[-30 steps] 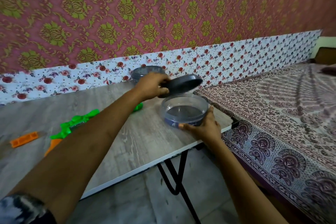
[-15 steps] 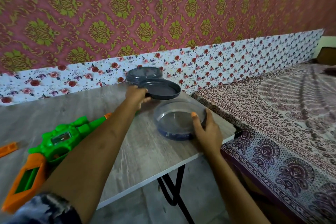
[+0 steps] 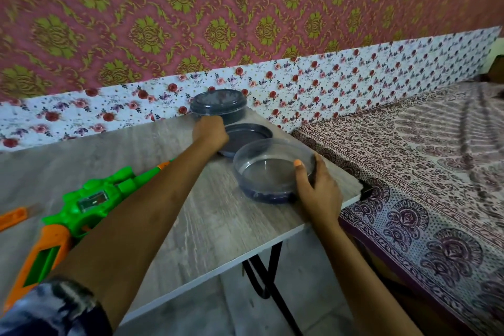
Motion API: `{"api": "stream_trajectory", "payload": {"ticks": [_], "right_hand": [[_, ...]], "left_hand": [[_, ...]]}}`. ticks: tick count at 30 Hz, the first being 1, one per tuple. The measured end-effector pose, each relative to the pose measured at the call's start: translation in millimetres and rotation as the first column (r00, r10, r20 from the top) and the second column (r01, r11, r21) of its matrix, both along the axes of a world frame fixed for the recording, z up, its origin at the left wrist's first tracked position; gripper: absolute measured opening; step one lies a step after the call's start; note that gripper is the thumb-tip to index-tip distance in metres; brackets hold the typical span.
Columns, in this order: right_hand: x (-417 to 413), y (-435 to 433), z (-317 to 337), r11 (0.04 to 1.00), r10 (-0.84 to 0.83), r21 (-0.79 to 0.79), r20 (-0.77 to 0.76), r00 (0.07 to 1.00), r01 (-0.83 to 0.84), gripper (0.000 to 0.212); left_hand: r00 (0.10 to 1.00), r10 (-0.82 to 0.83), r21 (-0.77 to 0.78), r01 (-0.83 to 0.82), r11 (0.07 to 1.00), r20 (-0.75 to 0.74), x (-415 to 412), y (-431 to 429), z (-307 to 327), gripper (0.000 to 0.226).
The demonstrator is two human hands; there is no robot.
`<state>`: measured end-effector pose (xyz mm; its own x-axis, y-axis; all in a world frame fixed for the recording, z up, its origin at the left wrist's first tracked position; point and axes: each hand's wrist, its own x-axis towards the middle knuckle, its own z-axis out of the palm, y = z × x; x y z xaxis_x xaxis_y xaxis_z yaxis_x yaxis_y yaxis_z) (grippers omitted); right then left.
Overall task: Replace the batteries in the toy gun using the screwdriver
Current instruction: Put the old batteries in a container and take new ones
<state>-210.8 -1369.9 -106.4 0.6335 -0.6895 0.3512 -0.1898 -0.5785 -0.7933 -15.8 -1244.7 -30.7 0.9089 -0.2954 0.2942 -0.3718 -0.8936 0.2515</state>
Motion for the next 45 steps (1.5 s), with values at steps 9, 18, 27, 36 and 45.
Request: {"api": "stream_trajectory", "payload": {"ticks": [9, 18, 27, 36, 45], "right_hand": [[-15, -15, 35, 0.952, 0.259, -0.175, 0.026, 0.966, -0.25, 0.038], [-6, 3, 94, 0.632, 0.336, -0.131, -0.842, 0.422, -0.764, 0.044], [2, 6, 85, 0.682, 0.353, -0.074, -0.838, 0.416, -0.728, 0.048], [9, 9, 91, 0.659, 0.319, -0.012, -0.901, 0.295, -0.752, 0.048], [7, 10, 101, 0.619, 0.354, 0.044, -0.907, 0.229, -0.784, 0.05]], "left_hand": [[0.798, -0.456, 0.321, 0.584, 0.746, -0.393, -71, -7, 34, 0.038], [0.715, -0.317, 0.455, 0.662, 0.596, -0.623, -90, -29, 26, 0.059], [0.708, -0.266, 0.493, 0.666, 0.56, -0.654, -88, -35, 17, 0.052], [0.731, -0.235, 0.507, 0.632, 0.585, -0.64, -86, -31, 18, 0.039], [0.676, -0.251, 0.436, 0.669, 0.602, -0.693, -82, -22, 33, 0.035]]}}
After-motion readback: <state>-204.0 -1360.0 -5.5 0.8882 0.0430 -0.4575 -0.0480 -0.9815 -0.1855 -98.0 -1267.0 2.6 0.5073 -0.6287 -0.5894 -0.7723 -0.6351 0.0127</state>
